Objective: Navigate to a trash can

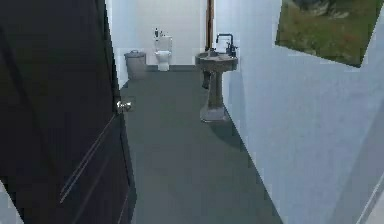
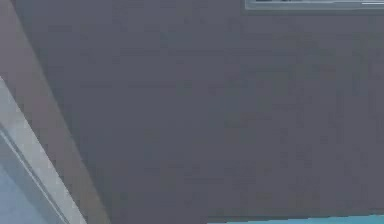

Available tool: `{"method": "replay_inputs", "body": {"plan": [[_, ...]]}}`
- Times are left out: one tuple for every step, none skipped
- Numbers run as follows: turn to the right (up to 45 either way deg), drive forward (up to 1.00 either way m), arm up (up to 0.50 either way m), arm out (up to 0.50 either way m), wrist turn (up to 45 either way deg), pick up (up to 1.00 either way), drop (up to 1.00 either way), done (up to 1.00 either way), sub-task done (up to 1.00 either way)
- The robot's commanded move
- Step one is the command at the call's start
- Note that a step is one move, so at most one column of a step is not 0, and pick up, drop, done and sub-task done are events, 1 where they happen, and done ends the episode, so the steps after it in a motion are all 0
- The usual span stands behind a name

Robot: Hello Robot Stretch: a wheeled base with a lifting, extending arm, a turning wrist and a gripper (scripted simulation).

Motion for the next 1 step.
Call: {"method": "replay_inputs", "body": {"plan": [[0.0,1.0,0.0,0.0,0.0,0.0,0.0,0.0,0.0]]}}
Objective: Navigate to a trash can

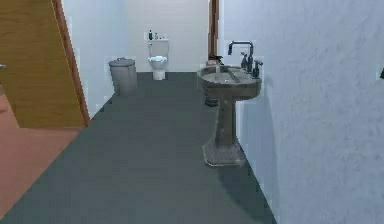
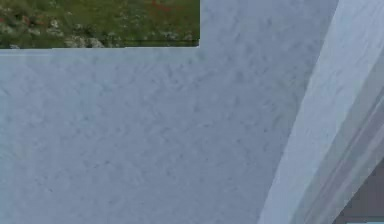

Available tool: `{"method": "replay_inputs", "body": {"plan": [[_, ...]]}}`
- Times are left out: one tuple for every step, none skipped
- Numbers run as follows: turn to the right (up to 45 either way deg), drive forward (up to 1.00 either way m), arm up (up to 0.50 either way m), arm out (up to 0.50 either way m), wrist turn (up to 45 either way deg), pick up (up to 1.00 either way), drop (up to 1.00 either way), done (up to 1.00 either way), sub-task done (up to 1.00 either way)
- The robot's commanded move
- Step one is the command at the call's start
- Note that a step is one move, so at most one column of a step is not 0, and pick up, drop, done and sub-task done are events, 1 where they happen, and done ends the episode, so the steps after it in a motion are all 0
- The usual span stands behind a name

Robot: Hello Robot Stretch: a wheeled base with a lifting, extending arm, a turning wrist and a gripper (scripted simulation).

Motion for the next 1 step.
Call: {"method": "replay_inputs", "body": {"plan": [[-18.0,0.0,0.0,0.0,0.0,0.0,0.0,0.0,0.0]]}}
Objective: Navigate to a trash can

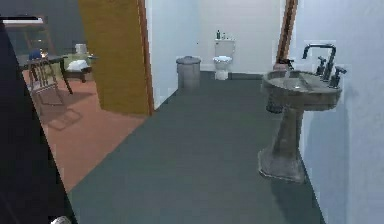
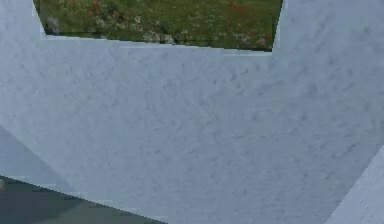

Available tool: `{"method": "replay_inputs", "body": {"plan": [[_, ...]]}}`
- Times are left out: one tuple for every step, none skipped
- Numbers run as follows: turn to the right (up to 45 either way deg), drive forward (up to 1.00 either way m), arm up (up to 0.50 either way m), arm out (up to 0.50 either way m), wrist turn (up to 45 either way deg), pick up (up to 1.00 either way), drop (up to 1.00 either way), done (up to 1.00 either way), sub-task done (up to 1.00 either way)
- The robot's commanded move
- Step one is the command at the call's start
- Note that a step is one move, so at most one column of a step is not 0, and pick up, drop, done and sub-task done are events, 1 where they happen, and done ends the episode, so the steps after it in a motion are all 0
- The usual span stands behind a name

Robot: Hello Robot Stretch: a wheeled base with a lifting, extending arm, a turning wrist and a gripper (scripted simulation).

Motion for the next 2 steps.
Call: {"method": "replay_inputs", "body": {"plan": [[0.0,0.1,0.0,0.0,0.0,0.0,0.0,0.0,0.0],[45.0,0.0,0.0,0.0,0.0,0.0,0.0,0.0,0.0]]}}
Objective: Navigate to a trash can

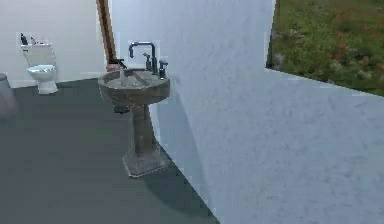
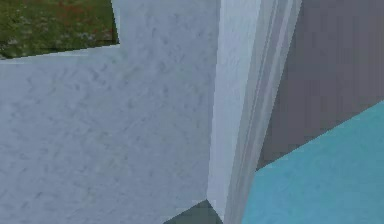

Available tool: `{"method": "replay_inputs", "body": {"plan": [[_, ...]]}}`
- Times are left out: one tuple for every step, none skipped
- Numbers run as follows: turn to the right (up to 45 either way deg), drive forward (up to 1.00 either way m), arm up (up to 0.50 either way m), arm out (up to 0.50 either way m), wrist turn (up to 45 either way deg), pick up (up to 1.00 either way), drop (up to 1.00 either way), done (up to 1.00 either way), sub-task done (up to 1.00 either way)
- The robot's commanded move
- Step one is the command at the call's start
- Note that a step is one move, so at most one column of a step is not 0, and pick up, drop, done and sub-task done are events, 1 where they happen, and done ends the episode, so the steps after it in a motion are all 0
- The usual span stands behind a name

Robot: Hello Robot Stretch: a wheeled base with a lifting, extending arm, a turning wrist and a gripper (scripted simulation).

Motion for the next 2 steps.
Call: {"method": "replay_inputs", "body": {"plan": [[3.0,0.0,0.0,0.0,0.0,0.0,0.0,0.0,0.0],[0.0,0.5,0.0,0.0,0.0,0.0,0.0,0.0,0.0]]}}
